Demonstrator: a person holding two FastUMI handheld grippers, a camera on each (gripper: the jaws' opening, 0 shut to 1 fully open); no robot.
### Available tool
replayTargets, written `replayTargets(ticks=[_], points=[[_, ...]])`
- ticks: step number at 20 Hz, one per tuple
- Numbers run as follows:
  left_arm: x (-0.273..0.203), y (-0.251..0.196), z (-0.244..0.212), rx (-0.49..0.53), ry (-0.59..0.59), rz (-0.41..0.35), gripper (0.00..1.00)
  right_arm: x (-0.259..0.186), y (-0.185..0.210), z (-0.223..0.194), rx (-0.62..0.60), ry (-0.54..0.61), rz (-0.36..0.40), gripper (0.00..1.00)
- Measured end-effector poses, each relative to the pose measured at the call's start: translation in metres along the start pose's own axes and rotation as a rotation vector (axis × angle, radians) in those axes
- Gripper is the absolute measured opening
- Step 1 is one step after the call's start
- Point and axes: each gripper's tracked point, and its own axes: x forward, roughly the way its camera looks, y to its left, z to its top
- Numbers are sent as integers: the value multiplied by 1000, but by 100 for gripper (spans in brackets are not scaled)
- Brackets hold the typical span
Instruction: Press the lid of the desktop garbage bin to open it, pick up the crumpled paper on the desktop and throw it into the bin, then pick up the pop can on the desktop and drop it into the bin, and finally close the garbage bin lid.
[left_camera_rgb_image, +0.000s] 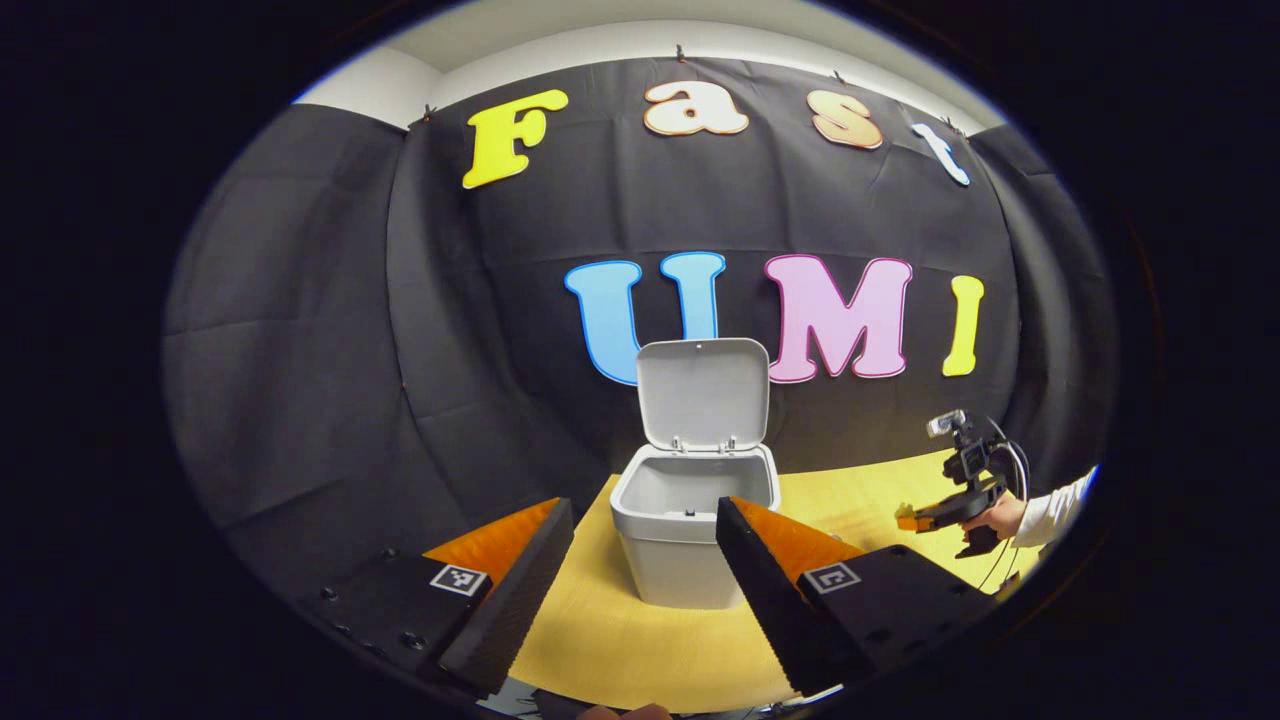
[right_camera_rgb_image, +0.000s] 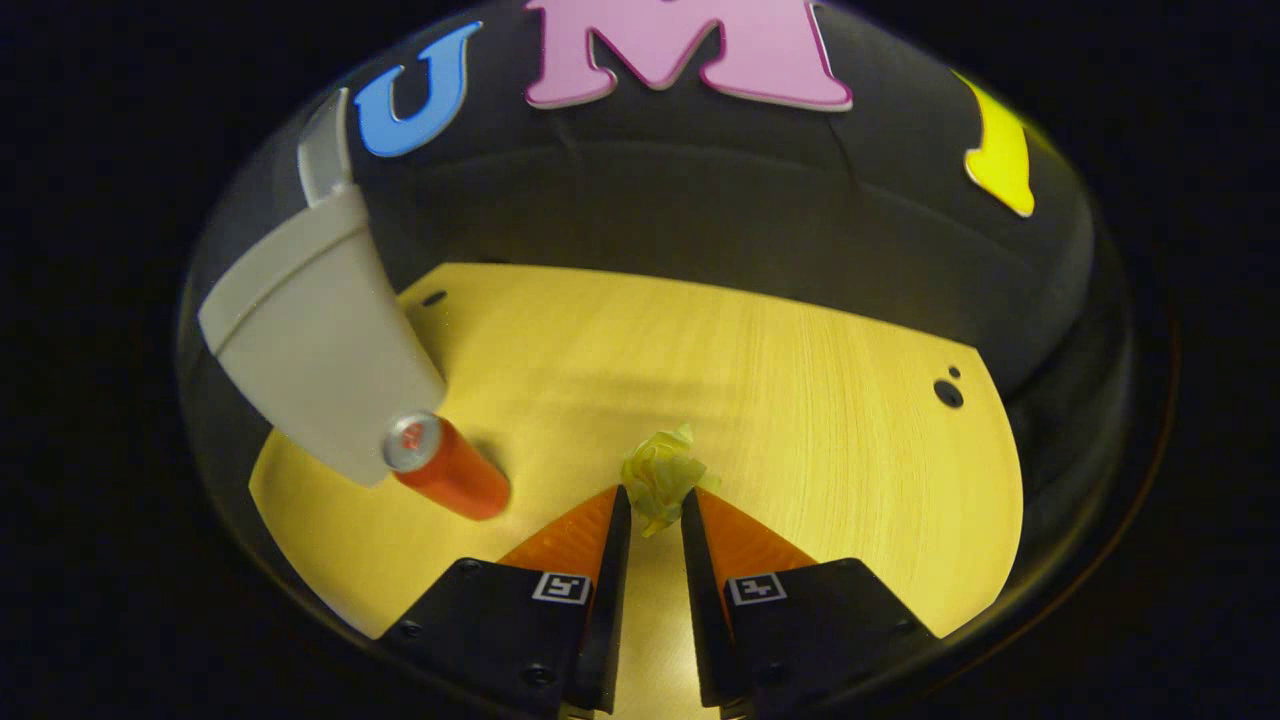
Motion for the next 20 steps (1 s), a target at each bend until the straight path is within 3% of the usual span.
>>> replayTargets(ticks=[6,11,16,19,20], points=[[-4,-13,-4,13,-11,-37,99,-64,85,124,-116,-306,201,35],[-17,-19,-7,11,-17,-49,99,-80,182,195,-200,-410,392,35],[-29,-29,-28,-44,28,-58,99,-79,252,204,-256,-415,486,35],[-35,-31,-38,-48,40,-49,100,-57,270,194,-295,-379,469,35],[-35,-33,-39,-53,39,-48,100,-48,276,187,-297,-356,468,22]])
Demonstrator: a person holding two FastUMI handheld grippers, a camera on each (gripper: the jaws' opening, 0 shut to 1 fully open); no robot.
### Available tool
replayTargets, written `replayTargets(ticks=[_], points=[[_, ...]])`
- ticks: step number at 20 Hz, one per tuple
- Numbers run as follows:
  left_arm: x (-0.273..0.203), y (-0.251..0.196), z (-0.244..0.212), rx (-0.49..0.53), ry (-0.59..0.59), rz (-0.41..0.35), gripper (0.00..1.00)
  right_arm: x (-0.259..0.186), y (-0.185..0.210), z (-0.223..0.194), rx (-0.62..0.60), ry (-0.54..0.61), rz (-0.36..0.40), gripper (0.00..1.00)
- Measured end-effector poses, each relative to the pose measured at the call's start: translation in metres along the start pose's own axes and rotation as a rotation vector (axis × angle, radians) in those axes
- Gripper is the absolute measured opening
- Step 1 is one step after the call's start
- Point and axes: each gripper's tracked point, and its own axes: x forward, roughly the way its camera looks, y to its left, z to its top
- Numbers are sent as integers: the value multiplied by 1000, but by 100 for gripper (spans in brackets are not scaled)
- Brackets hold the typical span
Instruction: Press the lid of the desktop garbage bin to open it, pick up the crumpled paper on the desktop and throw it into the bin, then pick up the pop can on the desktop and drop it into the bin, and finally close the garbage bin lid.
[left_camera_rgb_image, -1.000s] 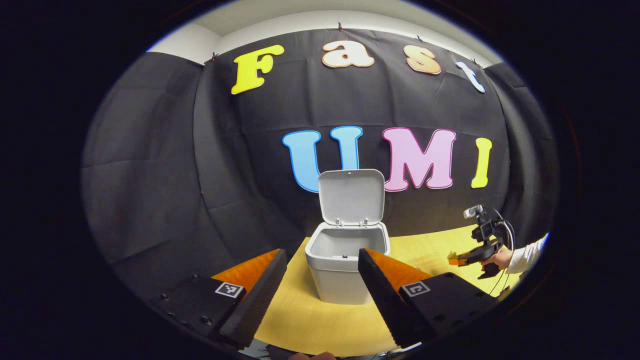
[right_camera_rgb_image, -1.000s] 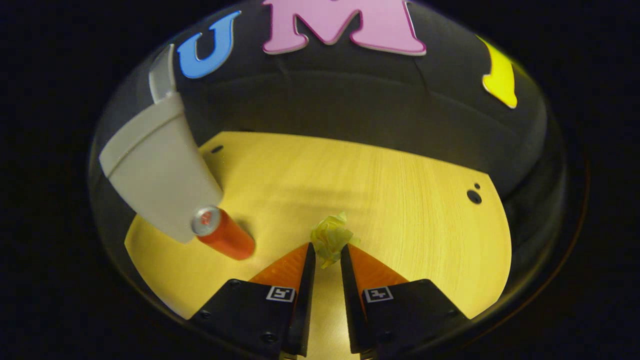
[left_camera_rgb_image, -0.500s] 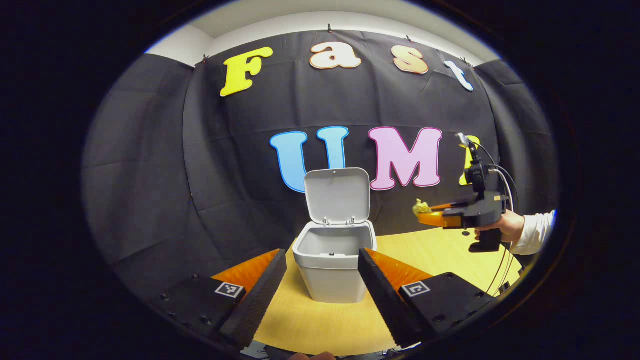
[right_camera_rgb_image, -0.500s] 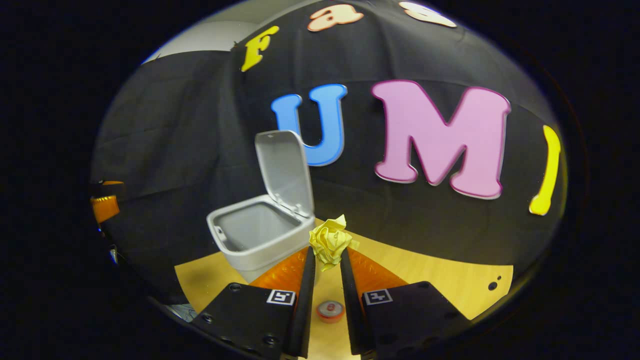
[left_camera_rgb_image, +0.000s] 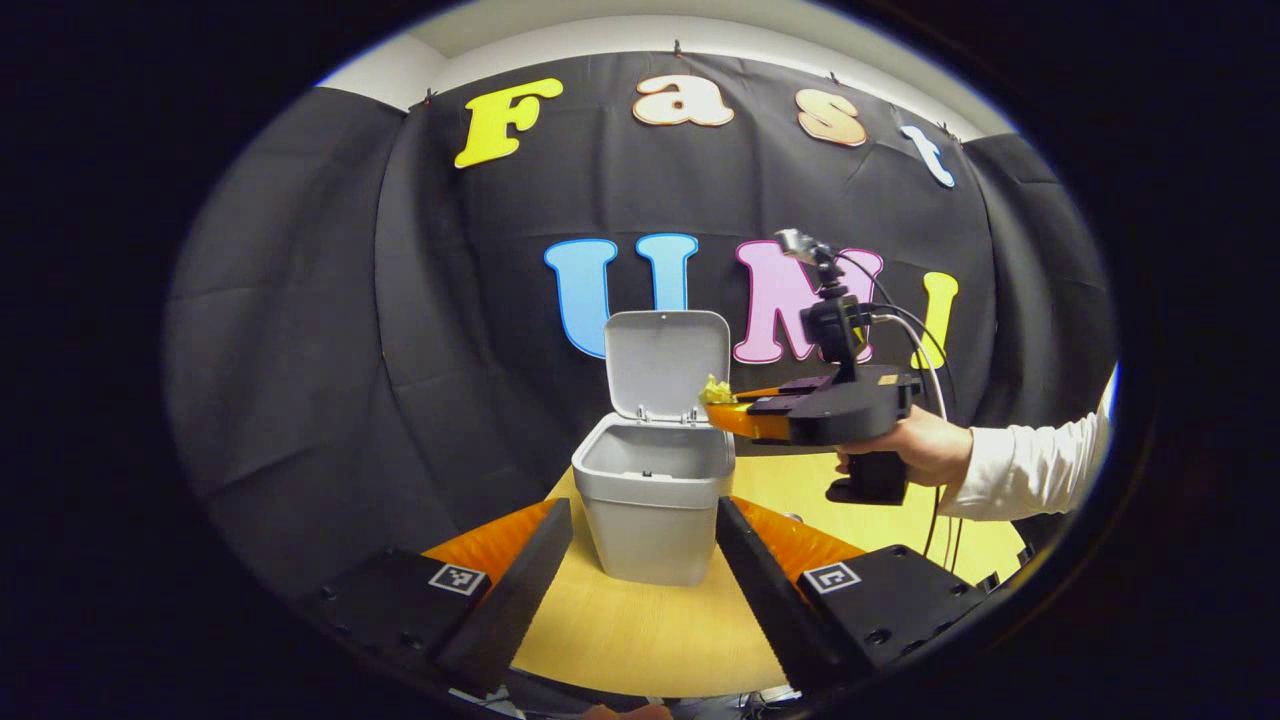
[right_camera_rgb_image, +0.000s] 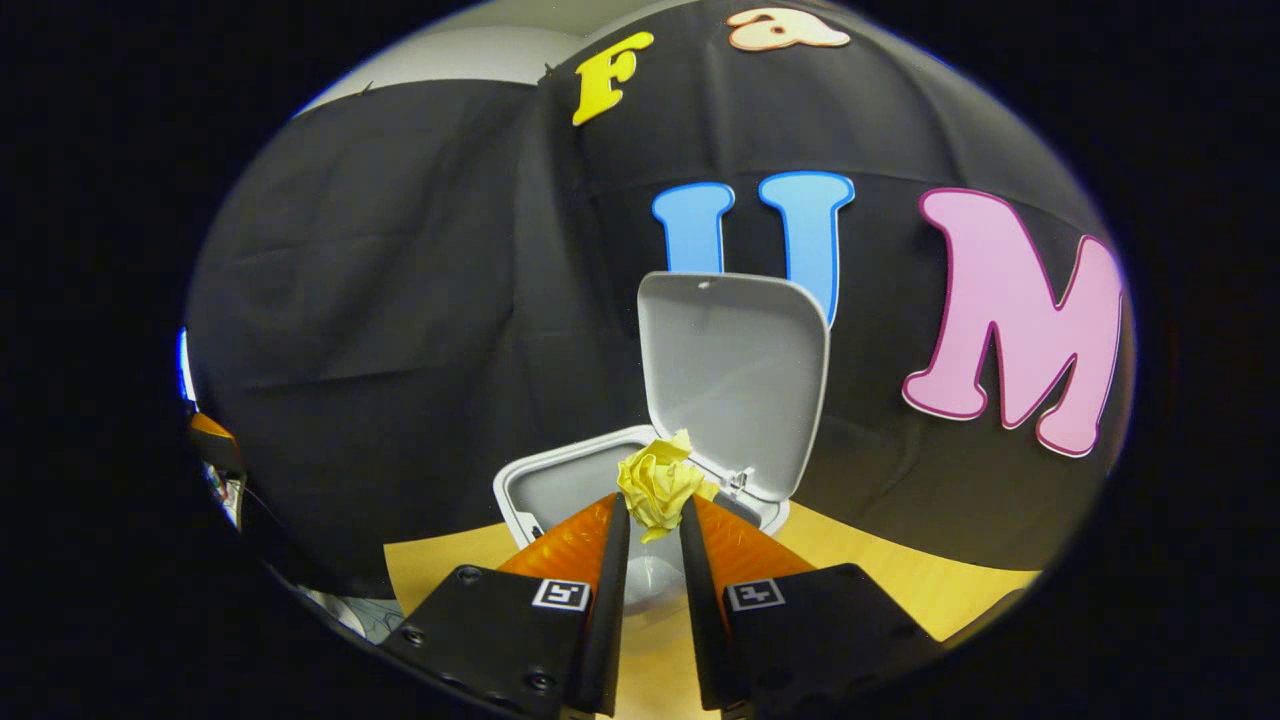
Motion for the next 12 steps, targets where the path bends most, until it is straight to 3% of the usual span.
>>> replayTargets(ticks=[1,2,5,6,12], points=[[0,-2,-2,-6,-2,-2,100,7,3,-4,8,17,6,35],[0,-4,-4,-11,-2,-6,100,11,2,-10,11,43,-1,35],[4,-11,-15,-13,-1,-16,100,3,4,-7,12,21,-5,87],[8,-15,-18,-15,-1,-23,100,-4,4,-4,8,1,-6,97],[48,-70,-50,-28,-7,-127,100,-64,-50,3,16,-35,-103,96]])
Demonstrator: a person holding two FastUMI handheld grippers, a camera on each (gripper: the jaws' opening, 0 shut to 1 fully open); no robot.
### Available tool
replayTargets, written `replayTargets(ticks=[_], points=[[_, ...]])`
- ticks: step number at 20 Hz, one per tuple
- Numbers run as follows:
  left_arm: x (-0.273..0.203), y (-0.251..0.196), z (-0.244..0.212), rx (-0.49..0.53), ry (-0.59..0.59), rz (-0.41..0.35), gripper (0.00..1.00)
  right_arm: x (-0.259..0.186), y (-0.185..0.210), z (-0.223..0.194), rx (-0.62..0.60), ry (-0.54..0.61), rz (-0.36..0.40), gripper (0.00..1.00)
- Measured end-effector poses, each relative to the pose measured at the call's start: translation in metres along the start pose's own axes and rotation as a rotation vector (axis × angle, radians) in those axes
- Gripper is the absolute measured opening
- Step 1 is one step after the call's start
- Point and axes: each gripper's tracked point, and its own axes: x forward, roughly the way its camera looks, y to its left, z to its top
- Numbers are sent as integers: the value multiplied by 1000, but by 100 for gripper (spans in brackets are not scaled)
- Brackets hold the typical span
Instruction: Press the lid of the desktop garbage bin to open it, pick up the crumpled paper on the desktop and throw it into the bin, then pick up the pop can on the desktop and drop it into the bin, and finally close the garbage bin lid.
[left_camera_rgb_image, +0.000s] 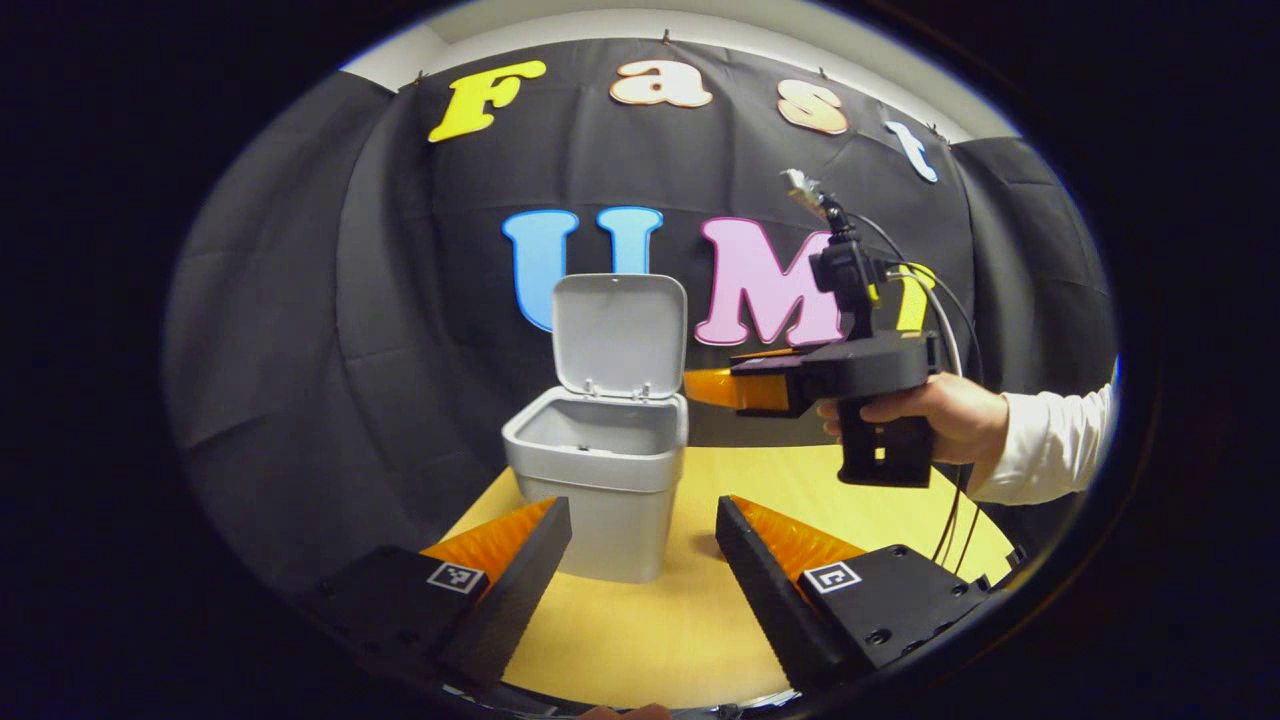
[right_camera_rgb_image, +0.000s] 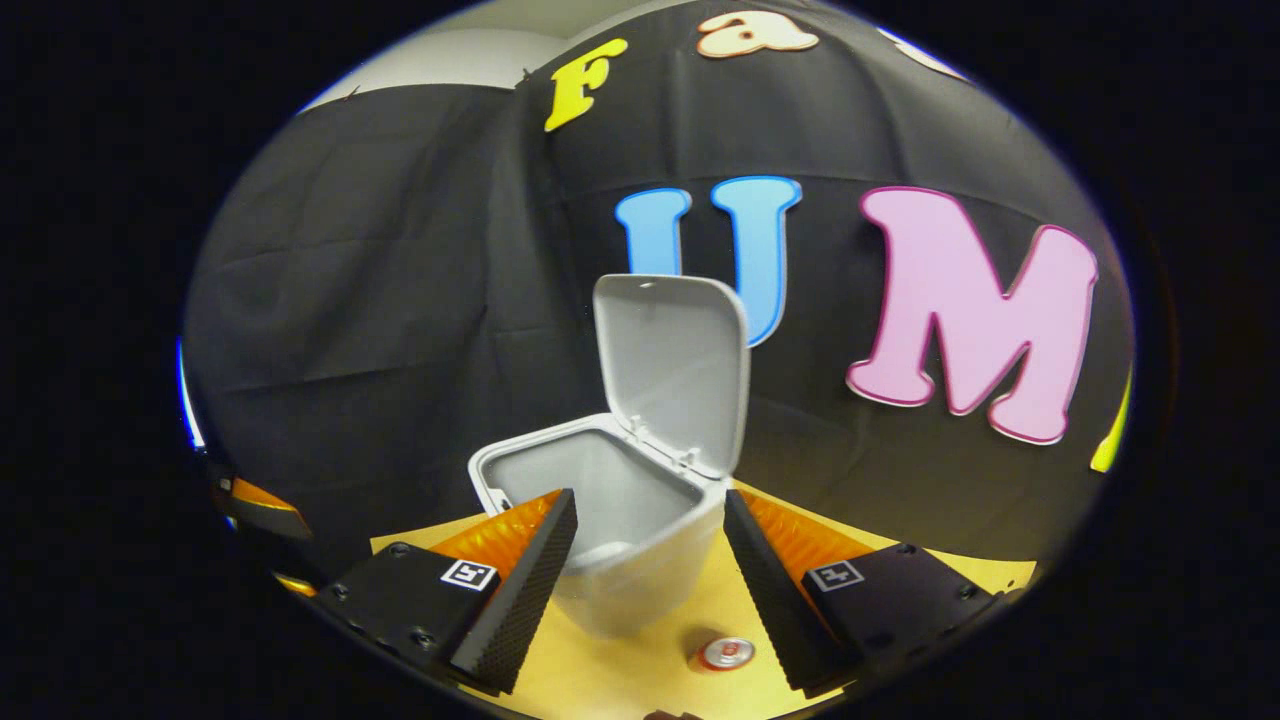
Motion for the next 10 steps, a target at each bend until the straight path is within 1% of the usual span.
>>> replayTargets(ticks=[5,8,10], points=[[53,-55,-25,8,-9,-108,100,-62,-60,-10,27,6,-119,96],[97,-80,-39,-4,-10,-129,100,-99,-87,-25,30,32,-175,96],[127,-99,-53,-3,4,-156,100,-122,-103,-41,30,63,-208,96]])
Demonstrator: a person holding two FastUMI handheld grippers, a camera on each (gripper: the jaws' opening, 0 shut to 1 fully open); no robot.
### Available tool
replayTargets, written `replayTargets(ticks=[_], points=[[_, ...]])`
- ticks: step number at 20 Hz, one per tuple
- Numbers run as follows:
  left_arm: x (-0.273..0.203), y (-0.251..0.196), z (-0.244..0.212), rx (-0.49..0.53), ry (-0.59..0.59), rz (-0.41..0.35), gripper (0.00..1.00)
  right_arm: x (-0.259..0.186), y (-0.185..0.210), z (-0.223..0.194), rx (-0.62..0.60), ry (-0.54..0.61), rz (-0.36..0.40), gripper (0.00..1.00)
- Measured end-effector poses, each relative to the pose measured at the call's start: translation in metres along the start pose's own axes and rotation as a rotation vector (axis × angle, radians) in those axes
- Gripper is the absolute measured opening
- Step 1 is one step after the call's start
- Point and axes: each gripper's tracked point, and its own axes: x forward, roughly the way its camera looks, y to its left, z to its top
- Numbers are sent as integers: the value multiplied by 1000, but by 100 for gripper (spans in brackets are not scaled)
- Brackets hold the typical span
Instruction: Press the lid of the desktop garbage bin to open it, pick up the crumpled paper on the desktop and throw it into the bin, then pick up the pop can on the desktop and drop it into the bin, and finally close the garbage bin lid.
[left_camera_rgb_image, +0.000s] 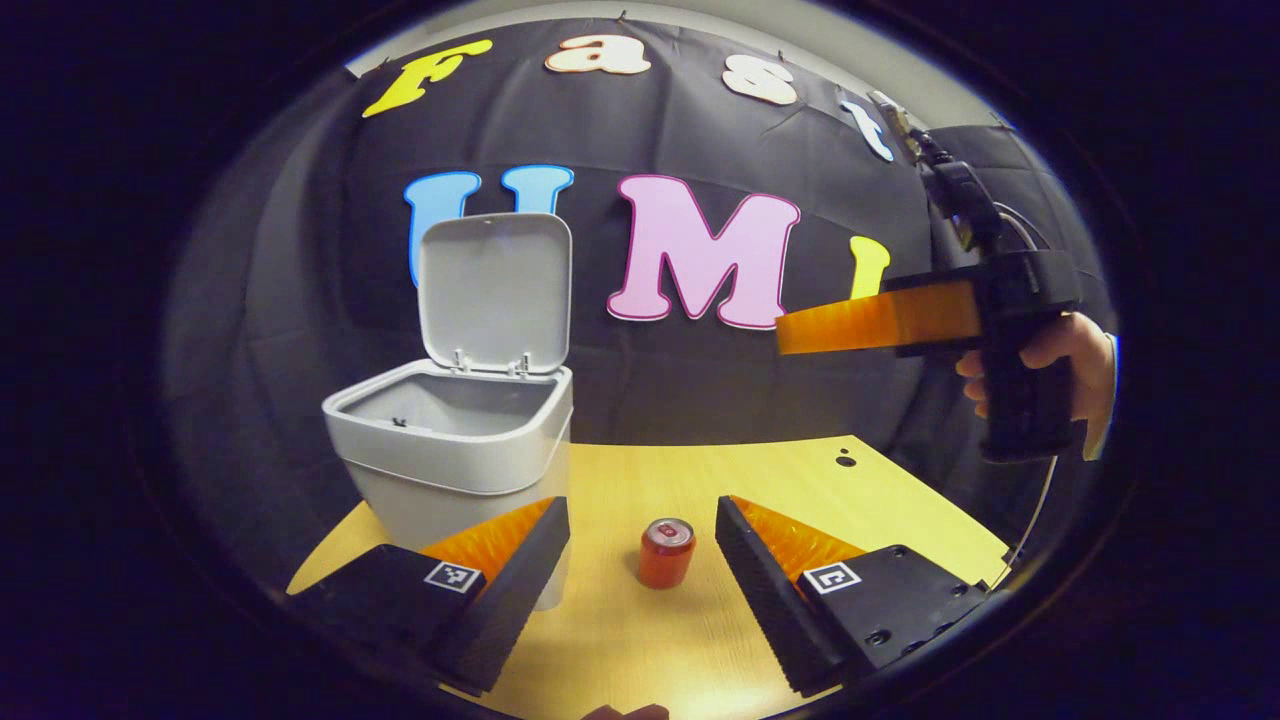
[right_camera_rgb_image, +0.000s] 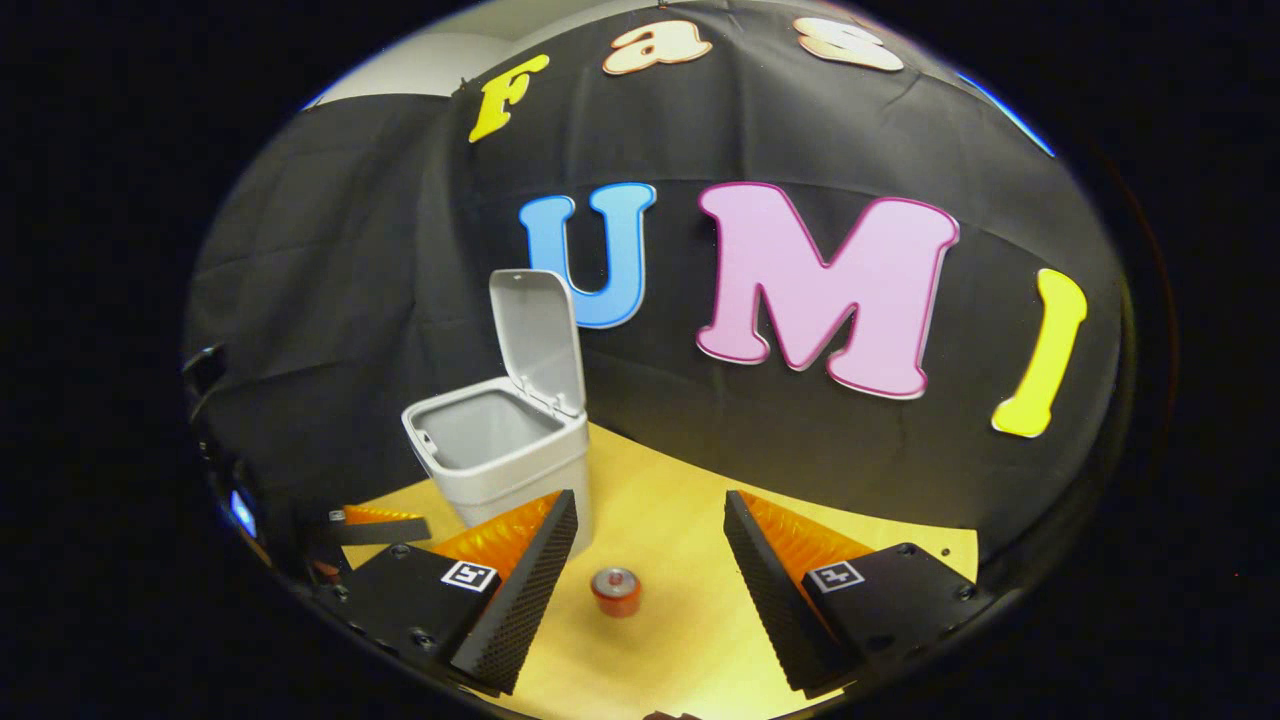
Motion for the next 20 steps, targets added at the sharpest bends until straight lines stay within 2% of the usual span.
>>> replayTargets(ticks=[5,7,9,14,20], points=[[68,-22,-36,45,31,-31,100,-32,-44,-36,-2,60,-79,96],[92,-30,-52,27,61,-60,100,-38,-55,-47,14,77,-96,96],[112,-30,-63,19,81,-51,100,-43,-64,-59,39,97,-107,96],[145,-25,-94,37,140,-12,100,-42,-81,-81,102,135,-136,96],[172,-24,-136,33,241,-16,100,-32,-86,-91,131,165,-127,96]])
